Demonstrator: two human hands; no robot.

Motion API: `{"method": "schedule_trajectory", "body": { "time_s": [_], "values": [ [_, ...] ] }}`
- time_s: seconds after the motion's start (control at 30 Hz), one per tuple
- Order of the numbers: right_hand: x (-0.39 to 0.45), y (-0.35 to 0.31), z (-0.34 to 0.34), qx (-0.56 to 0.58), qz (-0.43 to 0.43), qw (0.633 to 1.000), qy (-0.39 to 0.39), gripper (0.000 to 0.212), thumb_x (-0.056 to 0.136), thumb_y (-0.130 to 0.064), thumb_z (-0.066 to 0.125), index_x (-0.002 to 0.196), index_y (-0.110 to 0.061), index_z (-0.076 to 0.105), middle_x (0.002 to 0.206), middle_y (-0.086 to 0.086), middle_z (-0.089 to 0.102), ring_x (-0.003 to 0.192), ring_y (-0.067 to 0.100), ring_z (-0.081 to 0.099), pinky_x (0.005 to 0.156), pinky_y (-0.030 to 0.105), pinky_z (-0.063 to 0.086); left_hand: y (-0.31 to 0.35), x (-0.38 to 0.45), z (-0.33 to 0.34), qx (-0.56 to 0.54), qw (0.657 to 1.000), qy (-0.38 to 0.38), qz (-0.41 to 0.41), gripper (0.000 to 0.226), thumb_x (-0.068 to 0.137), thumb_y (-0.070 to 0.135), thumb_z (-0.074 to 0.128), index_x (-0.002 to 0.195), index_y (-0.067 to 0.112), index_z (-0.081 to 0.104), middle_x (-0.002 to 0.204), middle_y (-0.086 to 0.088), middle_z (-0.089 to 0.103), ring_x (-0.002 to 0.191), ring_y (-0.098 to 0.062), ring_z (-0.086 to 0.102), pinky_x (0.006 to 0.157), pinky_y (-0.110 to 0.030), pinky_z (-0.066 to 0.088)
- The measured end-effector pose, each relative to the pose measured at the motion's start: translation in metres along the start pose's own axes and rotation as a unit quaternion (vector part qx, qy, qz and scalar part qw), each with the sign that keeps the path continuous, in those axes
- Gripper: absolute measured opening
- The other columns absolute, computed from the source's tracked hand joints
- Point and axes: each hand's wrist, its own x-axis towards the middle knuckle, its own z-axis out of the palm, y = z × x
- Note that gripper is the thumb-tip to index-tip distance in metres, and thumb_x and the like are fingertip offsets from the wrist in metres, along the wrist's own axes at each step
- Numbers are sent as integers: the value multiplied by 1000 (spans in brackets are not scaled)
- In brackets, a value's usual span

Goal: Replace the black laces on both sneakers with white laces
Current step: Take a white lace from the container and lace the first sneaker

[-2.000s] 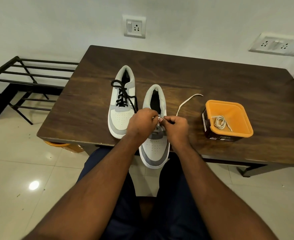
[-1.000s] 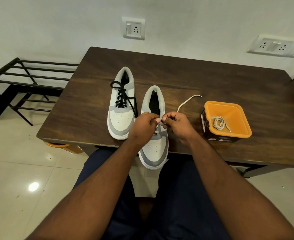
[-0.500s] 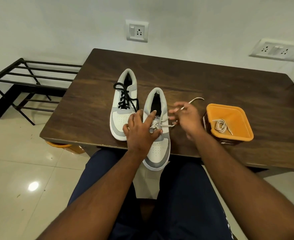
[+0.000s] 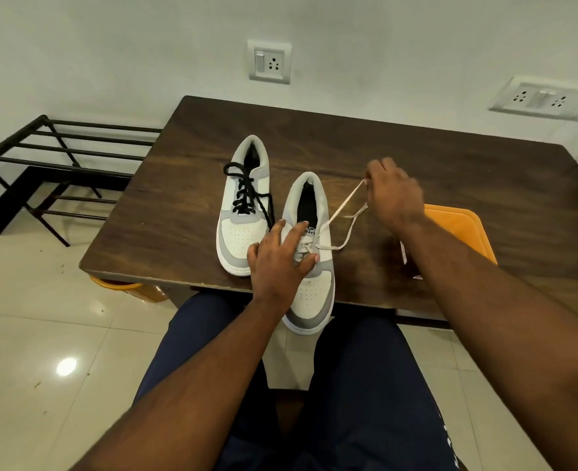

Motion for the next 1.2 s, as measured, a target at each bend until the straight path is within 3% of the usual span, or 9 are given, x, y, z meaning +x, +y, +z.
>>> {"method": "schedule_trajectory", "body": {
  "time_s": [0.1,0.3,0.47,0.63,0.83,0.9,0.97,1.1,1.2],
  "values": [
    [6,-5,4,3,8,998,-54,10,100,-19,39,108,-15,42,98,12,64,85,35,62,69,42,45,0,-1,0,-5,1000,1,5,60,87,49,61,142,37,42,151,-3,40,133,-20,42,104,-40,25],
    [-28,-15,44,328,185,925,-50,36,97,-14,44,132,-25,40,99,10,69,87,28,66,81,44,54,0,-1,-1,-18,1000,16,9,75,85,51,63,149,36,26,142,0,48,126,-19,48,101,-42,31],
    [-96,-29,52,345,103,922,-141,71,95,-18,54,149,-36,12,90,-6,66,83,12,64,78,34,51,0,-5,4,-97,994,47,-33,93,80,48,72,152,28,19,133,3,56,121,-17,53,102,-39,31],
    [-114,-34,42,305,72,935,-165,39,90,-15,57,121,-31,41,74,-11,61,72,9,60,81,41,48,2,-8,4,-101,992,67,-37,84,78,51,73,145,18,36,133,-3,55,120,-18,52,97,-41,37],
    [-111,-65,-10,704,173,619,-303,26,96,2,44,111,-5,64,94,11,69,52,13,44,45,19,40,6,-22,3,-373,916,80,-124,40,96,50,48,98,13,62,78,4,60,70,-9,54,66,-34,46],
    [-105,-69,-17,750,160,571,-292,32,96,5,42,120,-5,62,108,10,70,52,10,44,45,18,37,9,-30,-1,-429,890,40,-148,42,101,42,43,91,10,68,76,-4,66,70,-10,56,67,-35,47],
    [-98,-74,-17,752,171,585,-252,31,92,7,49,117,-6,64,108,10,71,50,8,48,43,16,36,12,-34,-12,-463,872,-45,-156,50,103,43,38,87,8,69,71,-7,64,64,-11,54,63,-31,46],
    [-84,-76,-9,646,204,726,-114,13,82,0,70,94,-5,72,76,4,72,47,4,52,41,15,40,20,-33,-32,-430,876,-198,-92,38,104,29,43,80,9,65,64,5,55,57,-3,45,59,-17,39],
    [-77,-63,-2,593,219,774,-35,12,82,-3,72,83,-14,71,69,-2,69,50,0,55,45,16,42,13,-25,-42,-431,872,-204,-110,32,103,24,46,83,4,61,65,9,56,59,-3,44,60,-18,37]
  ]
}}
